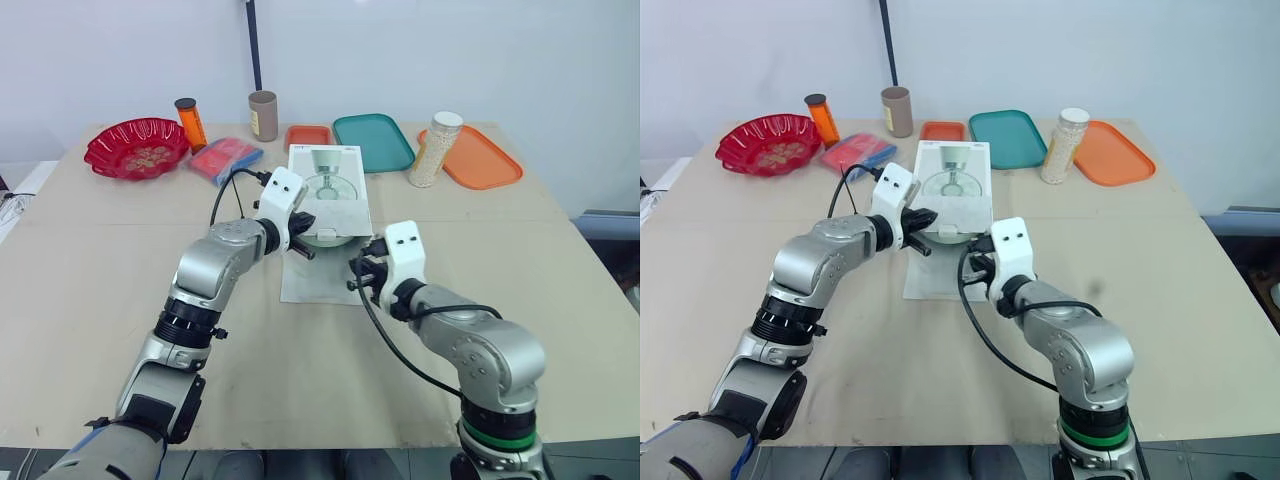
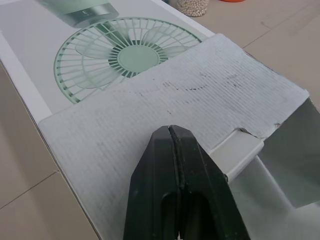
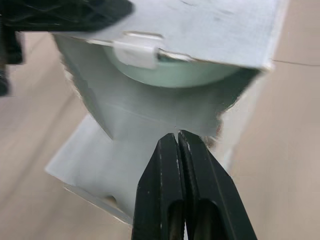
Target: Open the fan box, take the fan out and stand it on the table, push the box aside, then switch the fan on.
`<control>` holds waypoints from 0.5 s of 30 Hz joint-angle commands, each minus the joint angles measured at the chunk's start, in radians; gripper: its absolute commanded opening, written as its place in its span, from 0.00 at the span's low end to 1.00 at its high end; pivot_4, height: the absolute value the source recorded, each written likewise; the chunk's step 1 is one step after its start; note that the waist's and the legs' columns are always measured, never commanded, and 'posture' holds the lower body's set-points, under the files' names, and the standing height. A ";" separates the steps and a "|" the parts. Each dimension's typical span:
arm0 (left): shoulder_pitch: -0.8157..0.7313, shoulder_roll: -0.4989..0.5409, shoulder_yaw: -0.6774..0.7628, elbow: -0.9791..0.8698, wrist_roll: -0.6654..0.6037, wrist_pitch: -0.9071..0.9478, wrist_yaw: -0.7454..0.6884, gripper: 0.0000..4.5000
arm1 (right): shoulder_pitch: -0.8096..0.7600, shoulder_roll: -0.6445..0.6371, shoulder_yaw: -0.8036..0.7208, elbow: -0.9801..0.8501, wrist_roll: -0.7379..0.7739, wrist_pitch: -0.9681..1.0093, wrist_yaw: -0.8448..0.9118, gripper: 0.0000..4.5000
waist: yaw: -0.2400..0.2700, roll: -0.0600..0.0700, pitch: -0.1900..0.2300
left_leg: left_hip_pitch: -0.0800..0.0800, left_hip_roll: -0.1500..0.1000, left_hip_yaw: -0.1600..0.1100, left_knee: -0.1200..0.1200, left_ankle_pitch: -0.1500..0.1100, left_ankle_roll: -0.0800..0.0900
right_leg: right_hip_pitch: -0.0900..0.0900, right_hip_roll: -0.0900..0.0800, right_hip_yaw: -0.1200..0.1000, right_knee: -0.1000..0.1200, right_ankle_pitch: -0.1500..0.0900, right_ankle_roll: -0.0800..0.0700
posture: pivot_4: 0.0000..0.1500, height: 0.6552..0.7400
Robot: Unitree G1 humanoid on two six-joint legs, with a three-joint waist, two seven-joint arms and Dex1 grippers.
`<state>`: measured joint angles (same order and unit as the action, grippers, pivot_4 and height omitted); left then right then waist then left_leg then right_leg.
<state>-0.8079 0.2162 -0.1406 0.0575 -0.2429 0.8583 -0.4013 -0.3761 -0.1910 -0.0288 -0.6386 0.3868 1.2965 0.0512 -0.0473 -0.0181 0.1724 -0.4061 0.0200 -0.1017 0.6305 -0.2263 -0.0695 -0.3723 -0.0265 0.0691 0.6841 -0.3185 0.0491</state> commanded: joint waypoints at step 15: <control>0.005 0.000 0.006 -0.017 0.005 -0.002 -0.002 0.00 | -0.054 -0.121 0.008 0.220 -0.121 -0.265 0.060 0.01 | 0.000 0.000 0.000 | 0.000 0.000 0.000 0.000 0.000 0.000 | 0.000 0.000 0.000 0.000 0.000 0.000 | 1.00 1.00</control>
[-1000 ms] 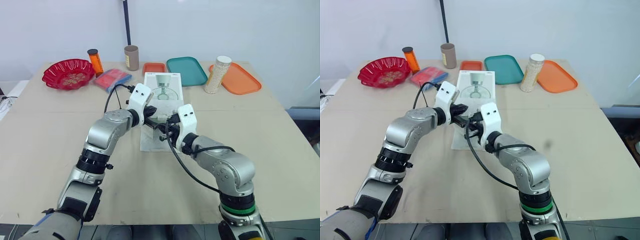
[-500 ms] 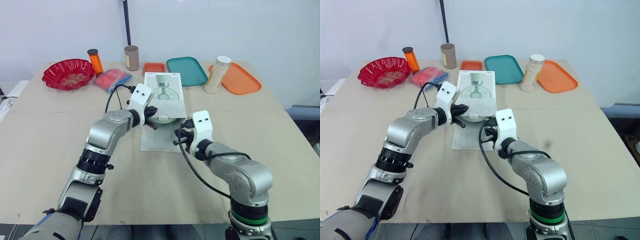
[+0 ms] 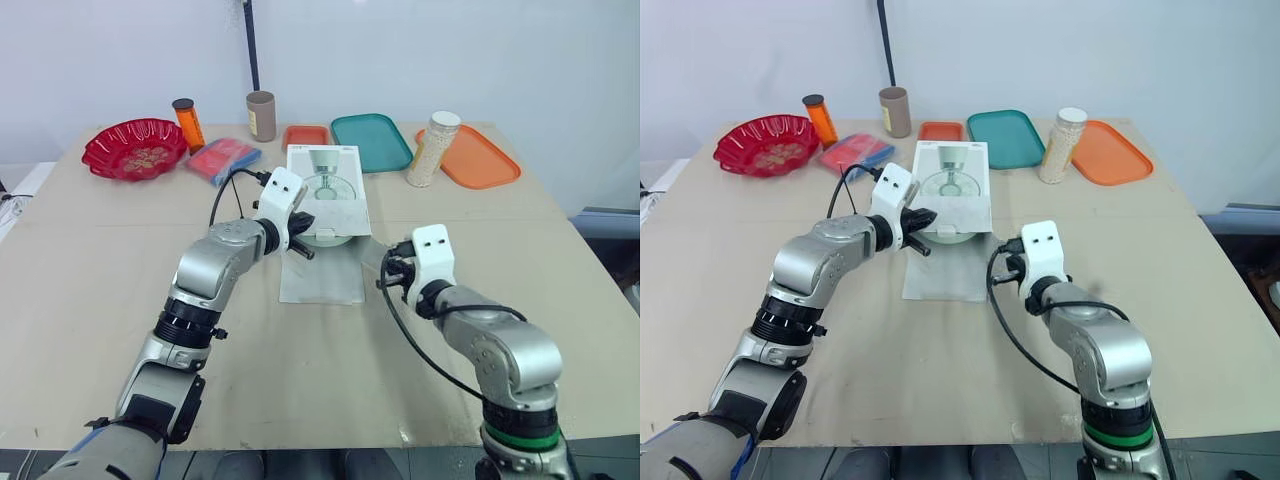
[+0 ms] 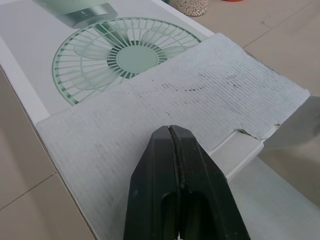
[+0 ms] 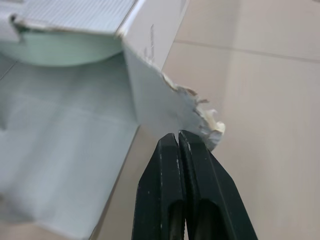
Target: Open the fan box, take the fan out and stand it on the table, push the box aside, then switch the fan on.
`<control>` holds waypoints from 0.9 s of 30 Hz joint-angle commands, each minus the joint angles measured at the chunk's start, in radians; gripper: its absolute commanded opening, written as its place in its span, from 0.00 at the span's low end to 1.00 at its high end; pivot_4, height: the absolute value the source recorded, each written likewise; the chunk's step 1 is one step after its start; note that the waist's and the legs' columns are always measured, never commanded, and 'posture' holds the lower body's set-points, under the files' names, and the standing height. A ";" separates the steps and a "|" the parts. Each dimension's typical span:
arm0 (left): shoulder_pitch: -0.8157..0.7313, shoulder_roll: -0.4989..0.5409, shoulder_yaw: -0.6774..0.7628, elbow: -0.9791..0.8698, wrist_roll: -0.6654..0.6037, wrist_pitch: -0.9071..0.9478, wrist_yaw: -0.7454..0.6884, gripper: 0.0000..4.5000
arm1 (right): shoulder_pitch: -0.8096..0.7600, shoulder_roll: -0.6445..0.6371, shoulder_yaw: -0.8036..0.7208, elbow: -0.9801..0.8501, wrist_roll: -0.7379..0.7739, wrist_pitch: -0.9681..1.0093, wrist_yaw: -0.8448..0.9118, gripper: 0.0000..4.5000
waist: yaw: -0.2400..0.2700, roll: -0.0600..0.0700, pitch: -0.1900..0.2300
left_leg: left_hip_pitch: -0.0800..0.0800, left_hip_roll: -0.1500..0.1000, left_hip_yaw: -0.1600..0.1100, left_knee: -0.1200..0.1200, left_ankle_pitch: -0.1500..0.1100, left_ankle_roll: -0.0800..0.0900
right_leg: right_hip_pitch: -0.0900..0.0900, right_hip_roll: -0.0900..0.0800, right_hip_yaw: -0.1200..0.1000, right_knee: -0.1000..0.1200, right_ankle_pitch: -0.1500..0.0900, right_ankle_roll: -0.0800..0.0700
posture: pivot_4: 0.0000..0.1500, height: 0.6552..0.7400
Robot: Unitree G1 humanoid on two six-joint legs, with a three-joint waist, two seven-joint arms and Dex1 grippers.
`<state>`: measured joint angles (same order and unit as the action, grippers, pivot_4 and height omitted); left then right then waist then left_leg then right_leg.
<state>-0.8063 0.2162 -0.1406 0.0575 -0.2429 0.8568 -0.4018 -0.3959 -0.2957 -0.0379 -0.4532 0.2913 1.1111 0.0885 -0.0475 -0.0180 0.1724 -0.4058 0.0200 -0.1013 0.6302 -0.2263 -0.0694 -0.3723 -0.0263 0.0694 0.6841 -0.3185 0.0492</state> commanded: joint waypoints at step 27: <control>0.031 -0.050 0.015 -0.051 0.002 0.022 0.031 0.00 | -0.135 0.034 0.020 0.315 -0.069 -0.380 0.147 0.01 | 0.000 0.000 0.000 | 0.000 0.000 0.000 0.000 0.000 0.000 | 0.000 0.000 0.000 0.000 0.000 0.000 | 1.00 1.00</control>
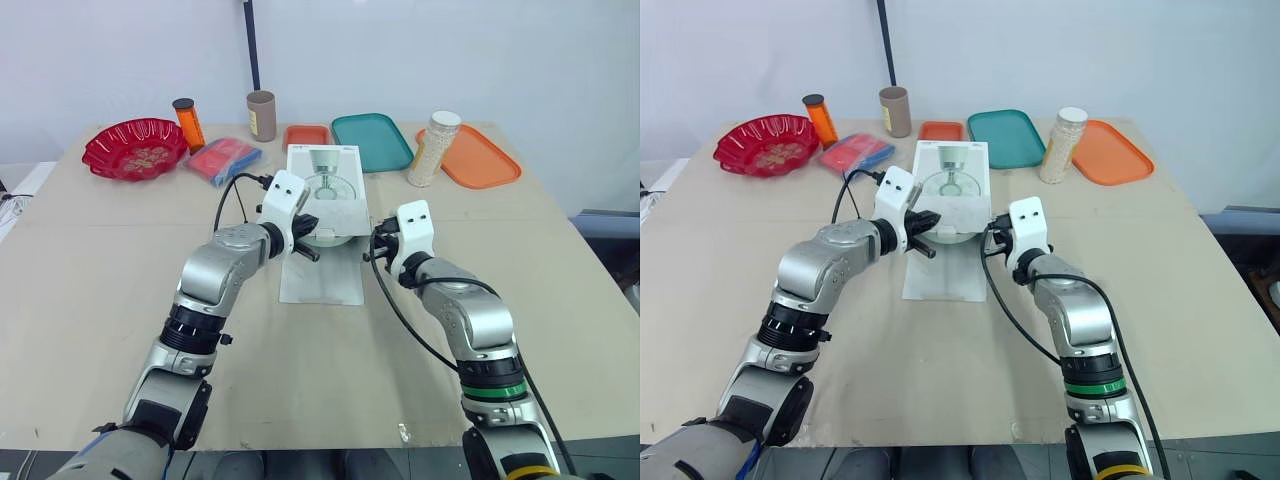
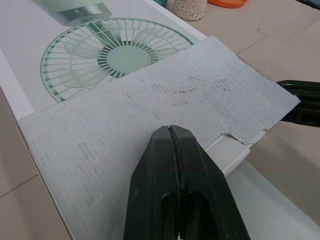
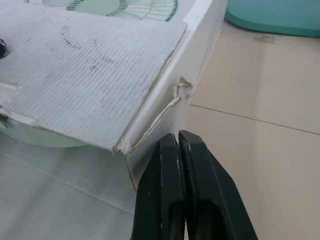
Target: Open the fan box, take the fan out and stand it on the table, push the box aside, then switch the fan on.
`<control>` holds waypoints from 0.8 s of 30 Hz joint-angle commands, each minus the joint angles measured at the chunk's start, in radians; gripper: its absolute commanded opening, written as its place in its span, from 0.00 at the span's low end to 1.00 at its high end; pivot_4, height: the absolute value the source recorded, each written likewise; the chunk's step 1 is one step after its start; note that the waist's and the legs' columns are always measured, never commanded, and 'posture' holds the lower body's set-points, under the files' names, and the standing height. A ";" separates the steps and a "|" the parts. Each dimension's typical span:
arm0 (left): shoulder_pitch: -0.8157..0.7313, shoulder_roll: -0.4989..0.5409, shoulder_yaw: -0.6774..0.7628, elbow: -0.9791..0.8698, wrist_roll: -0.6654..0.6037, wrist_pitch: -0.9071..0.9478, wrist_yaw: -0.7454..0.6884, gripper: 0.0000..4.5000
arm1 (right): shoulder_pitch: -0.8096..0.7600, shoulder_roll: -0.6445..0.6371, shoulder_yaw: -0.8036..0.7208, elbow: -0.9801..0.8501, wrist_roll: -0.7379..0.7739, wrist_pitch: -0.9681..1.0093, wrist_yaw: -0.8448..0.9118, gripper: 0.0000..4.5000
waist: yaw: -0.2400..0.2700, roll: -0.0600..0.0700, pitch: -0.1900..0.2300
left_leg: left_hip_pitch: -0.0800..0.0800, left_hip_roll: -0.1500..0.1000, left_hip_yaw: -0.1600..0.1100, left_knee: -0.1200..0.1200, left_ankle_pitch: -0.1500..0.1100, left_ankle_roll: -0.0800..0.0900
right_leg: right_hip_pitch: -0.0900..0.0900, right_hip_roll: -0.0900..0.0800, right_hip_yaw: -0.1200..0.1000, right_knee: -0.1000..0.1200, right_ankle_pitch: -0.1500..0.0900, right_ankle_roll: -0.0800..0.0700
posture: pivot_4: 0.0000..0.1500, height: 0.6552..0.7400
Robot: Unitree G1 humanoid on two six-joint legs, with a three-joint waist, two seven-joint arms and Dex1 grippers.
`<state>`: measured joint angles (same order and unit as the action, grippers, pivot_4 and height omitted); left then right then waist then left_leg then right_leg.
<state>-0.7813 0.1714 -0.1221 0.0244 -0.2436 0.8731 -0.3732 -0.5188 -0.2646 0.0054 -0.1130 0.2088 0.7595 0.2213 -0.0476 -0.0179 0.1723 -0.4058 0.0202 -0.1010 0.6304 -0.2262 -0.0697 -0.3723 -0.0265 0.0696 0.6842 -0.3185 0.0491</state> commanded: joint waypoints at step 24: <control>-0.030 0.015 0.191 -0.169 -0.085 0.053 0.069 0.00 | -0.027 -0.062 -0.015 -0.298 -0.028 0.029 0.016 0.01 | 0.000 0.000 0.000 | 0.000 0.000 0.000 0.000 0.000 0.000 | 0.000 0.000 0.000 0.000 0.000 0.000 | 1.00 1.00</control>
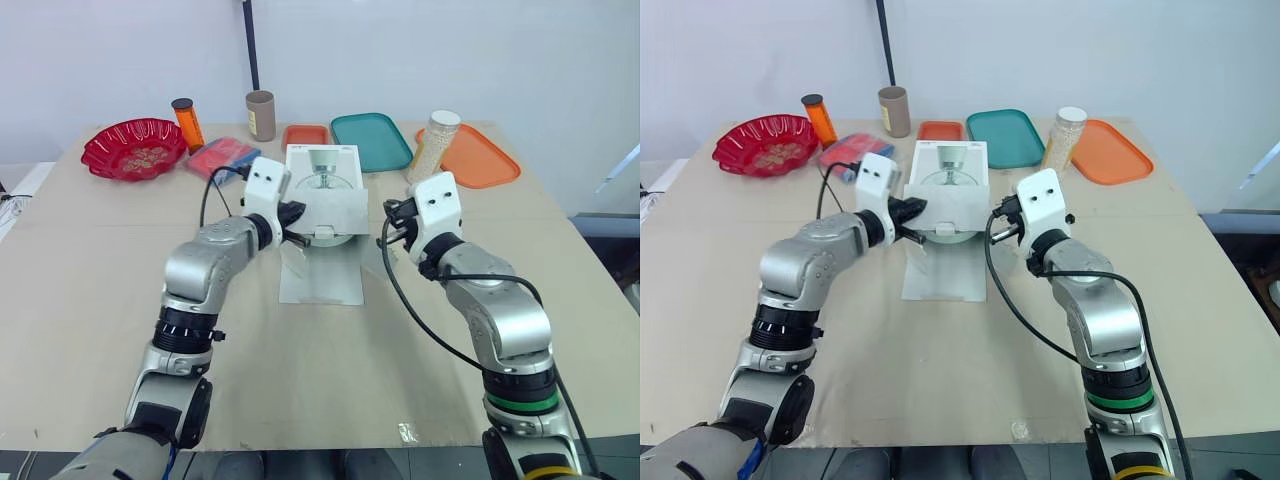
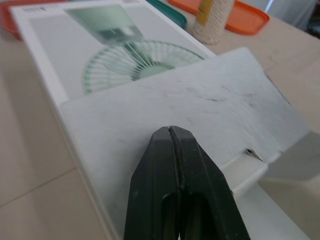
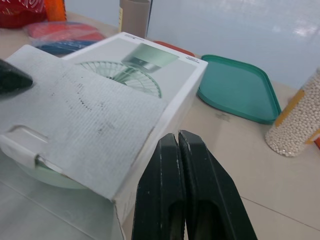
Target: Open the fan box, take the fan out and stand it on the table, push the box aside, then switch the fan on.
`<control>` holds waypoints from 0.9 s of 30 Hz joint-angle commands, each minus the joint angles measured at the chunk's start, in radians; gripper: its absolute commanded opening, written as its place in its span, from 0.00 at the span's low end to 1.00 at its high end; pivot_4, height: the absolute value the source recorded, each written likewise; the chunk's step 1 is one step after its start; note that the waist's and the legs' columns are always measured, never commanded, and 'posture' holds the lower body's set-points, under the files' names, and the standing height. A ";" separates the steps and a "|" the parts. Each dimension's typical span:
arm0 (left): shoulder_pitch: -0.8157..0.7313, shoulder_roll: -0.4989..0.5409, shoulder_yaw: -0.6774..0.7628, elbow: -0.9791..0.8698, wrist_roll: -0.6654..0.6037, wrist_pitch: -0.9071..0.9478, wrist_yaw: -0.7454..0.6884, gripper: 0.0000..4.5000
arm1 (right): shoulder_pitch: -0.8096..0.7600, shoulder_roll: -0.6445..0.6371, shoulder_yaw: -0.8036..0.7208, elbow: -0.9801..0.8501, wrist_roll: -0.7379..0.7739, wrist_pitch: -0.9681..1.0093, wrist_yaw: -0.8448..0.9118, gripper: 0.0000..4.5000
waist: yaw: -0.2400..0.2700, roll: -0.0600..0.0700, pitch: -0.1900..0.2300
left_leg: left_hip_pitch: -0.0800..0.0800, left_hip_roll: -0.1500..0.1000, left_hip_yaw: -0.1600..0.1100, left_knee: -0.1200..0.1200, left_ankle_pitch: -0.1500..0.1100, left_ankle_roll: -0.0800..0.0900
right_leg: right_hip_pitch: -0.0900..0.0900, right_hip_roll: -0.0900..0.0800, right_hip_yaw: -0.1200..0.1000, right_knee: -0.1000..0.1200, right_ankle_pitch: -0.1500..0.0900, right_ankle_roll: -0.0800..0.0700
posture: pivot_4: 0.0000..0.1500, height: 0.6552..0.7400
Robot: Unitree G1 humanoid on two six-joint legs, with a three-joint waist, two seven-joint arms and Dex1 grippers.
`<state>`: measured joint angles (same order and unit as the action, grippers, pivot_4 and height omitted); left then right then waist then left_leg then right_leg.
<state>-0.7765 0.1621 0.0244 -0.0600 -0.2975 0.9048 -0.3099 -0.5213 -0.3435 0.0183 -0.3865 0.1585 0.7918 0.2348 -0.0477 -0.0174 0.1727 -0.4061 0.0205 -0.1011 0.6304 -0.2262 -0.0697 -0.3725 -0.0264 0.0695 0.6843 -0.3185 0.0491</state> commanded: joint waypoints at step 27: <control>0.078 0.215 0.108 -0.403 -0.276 0.452 -0.044 0.00 | -0.131 0.130 0.010 0.369 0.039 -0.117 0.072 0.01 | -0.001 0.000 0.000 | 0.001 0.000 0.000 0.000 0.000 -0.001 | 0.000 0.000 0.000 0.000 0.000 0.000 | 1.00 1.00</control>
<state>-0.6995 0.3790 0.1225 -0.4261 -0.5587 1.3540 -0.3578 -0.6413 -0.2197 0.0353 -0.0234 0.1941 0.6732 0.3066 -0.0487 -0.0173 0.1728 -0.4054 0.0208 -0.1010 0.6304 -0.2259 -0.0702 -0.3725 -0.0262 0.0695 0.6848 -0.3184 0.0488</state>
